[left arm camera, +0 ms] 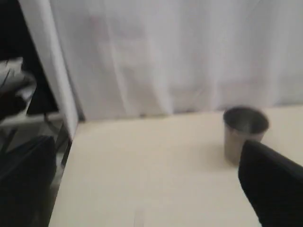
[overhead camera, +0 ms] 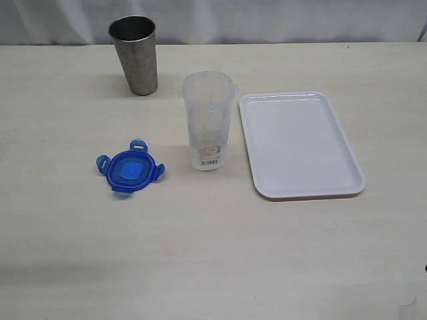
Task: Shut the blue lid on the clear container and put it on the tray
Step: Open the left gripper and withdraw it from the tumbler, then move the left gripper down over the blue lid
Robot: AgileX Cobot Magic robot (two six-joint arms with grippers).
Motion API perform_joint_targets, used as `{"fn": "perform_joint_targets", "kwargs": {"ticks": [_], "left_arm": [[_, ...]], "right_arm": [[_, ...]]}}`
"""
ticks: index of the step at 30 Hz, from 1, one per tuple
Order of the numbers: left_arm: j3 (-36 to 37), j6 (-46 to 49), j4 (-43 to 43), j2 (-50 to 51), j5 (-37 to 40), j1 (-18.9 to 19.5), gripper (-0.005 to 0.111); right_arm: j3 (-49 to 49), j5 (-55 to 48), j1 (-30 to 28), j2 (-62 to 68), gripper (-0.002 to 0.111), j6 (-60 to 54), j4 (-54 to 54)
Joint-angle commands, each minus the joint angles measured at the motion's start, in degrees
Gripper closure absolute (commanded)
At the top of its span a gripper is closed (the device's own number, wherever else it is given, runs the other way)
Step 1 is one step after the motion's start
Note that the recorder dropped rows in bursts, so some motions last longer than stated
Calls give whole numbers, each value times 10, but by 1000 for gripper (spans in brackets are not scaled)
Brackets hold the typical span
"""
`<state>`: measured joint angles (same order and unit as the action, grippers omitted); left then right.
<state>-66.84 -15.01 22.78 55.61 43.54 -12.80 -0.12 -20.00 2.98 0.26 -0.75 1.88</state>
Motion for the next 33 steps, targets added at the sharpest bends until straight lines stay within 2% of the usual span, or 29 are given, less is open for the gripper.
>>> {"fn": "perform_joint_targets", "kwargs": {"ticks": [1,4,11,16,21,25,29,33], "left_arm": [[-89,27,-48,138,220,1,9],[-93,45,-119,201,253,1,9],[-93,63,-233,312,215,0,9],[-88,57,-221,365,169,-37,14],[-67,30,-220,389,94,-69,37],[-59,28,-224,389,69,-69,52],[-53,28,-224,389,91,-69,54],[-9,29,-220,389,64,-69,54]], "right_arm": [[1,2,-2,-3,104,1,3],[1,2,-2,-3,104,1,3],[1,2,-2,-3,104,1,3],[1,2,-2,-3,104,1,3],[1,2,-2,-3,104,1,3],[1,2,-2,-3,104,1,3],[1,2,-2,-3,104,1,3],[1,2,-2,-3,104,1,3]]}}
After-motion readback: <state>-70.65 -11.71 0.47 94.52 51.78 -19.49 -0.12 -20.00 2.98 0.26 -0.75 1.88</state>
